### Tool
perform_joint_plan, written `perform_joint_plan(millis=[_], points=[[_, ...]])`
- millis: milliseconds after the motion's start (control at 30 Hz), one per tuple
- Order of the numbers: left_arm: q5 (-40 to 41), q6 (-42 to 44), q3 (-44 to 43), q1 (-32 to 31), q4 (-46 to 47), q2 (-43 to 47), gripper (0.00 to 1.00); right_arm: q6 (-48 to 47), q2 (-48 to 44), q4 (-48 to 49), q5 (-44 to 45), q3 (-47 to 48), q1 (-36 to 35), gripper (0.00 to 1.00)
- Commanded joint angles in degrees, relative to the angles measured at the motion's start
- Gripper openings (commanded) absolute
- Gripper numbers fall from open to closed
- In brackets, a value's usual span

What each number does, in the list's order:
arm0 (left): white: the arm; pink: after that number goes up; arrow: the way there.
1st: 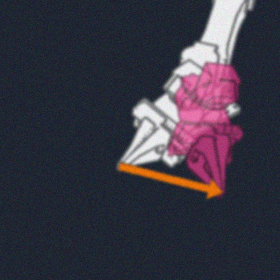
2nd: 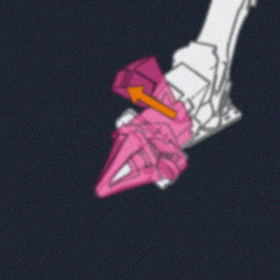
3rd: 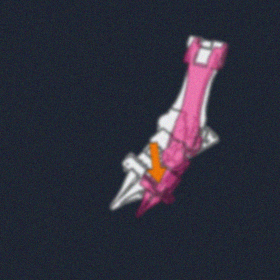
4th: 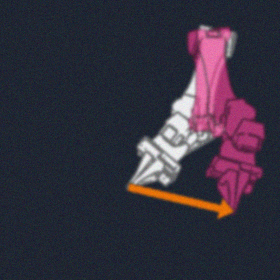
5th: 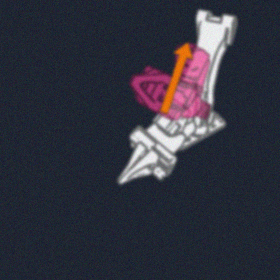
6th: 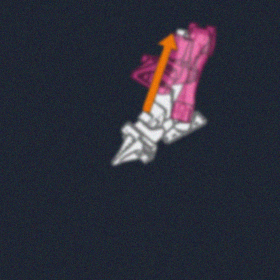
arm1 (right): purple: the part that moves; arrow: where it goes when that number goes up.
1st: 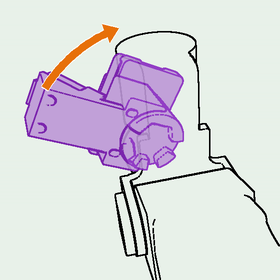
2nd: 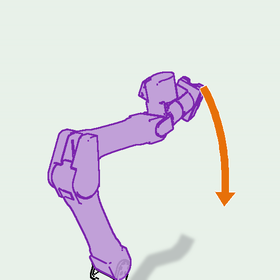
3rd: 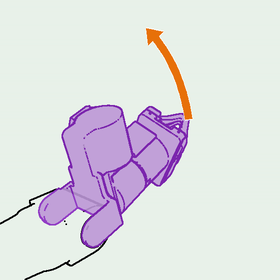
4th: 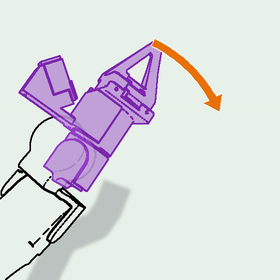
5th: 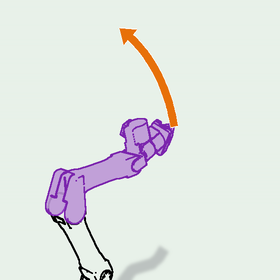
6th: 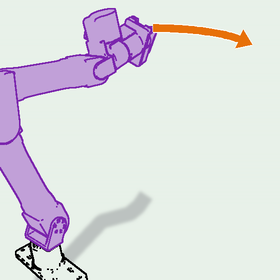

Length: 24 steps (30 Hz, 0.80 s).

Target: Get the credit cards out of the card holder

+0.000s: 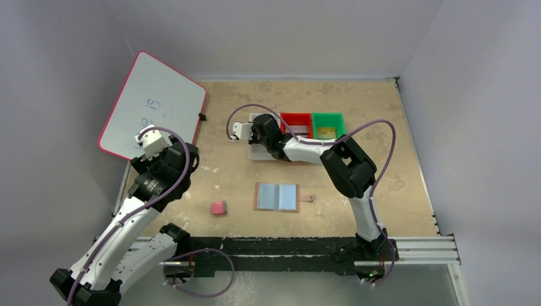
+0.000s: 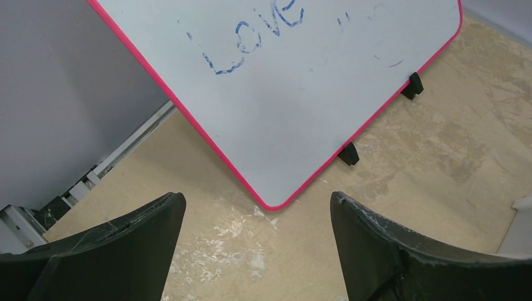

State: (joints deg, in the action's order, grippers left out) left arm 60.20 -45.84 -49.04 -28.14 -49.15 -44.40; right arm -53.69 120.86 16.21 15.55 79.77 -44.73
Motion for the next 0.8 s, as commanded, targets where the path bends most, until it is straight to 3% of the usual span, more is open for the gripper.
perform_joint_plan(millis=[0, 767], points=[[0.45, 0.74, -1.90, 0.28, 0.32, -0.17, 0.86, -0.12, -1.35, 2.67, -0.52, -0.66, -0.23, 0.28], [-1.21, 1.95, -1.68, 0.28, 0.96, -1.65, 0.85, -0.14, -2.97, 0.56, 0.44, -2.06, 0.61, 0.51]])
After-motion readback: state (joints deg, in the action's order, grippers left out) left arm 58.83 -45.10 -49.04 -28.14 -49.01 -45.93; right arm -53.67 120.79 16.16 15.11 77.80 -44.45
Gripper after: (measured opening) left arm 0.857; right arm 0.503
